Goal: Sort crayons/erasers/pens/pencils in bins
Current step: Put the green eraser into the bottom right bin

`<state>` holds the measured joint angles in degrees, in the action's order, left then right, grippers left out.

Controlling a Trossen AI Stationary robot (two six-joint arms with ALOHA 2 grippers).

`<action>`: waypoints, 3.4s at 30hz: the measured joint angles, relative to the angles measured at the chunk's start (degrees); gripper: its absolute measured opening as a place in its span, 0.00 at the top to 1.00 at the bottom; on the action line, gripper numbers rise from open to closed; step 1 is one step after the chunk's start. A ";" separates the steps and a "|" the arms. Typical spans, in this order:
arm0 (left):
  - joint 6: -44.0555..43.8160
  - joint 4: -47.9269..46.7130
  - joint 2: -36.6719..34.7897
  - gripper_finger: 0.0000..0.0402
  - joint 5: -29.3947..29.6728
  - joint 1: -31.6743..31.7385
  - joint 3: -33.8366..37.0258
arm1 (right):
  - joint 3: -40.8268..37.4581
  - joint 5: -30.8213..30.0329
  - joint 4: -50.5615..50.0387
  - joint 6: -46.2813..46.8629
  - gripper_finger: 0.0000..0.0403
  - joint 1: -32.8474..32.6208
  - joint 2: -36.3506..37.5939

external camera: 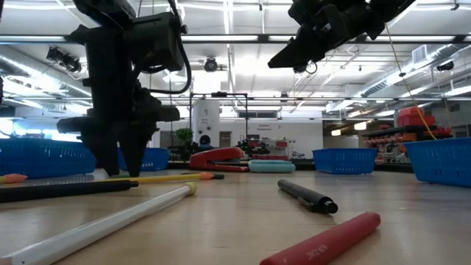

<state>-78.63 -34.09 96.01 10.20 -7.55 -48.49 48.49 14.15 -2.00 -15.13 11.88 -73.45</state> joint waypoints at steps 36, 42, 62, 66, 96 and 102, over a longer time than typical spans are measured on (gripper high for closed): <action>13.96 -6.09 -0.76 0.95 -1.95 1.99 -4.11 | 0.00 -8.15 0.11 -1.15 0.74 1.90 0.00; 13.88 -10.29 -3.14 0.98 -1.95 1.99 -4.12 | 0.00 -8.15 0.37 -1.15 0.74 1.88 0.00; 9.89 -5.88 -3.39 0.65 -0.35 1.49 -3.54 | 0.00 -8.14 0.00 -0.97 0.74 1.87 0.00; 9.83 -5.85 -3.39 0.57 -0.35 1.49 -3.52 | 0.00 -8.13 0.00 -0.97 0.74 1.88 0.00; 9.83 -5.70 -3.05 0.58 -0.31 1.64 -3.52 | 0.00 -8.13 0.00 -0.97 0.74 1.88 0.00; 10.27 -5.41 1.27 0.58 -0.29 1.88 -3.53 | 0.00 -8.13 -0.02 -0.97 0.74 1.88 0.00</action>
<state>-68.35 -39.50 97.27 9.91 -5.67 -52.02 48.49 6.02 -2.02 -16.10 13.76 -73.45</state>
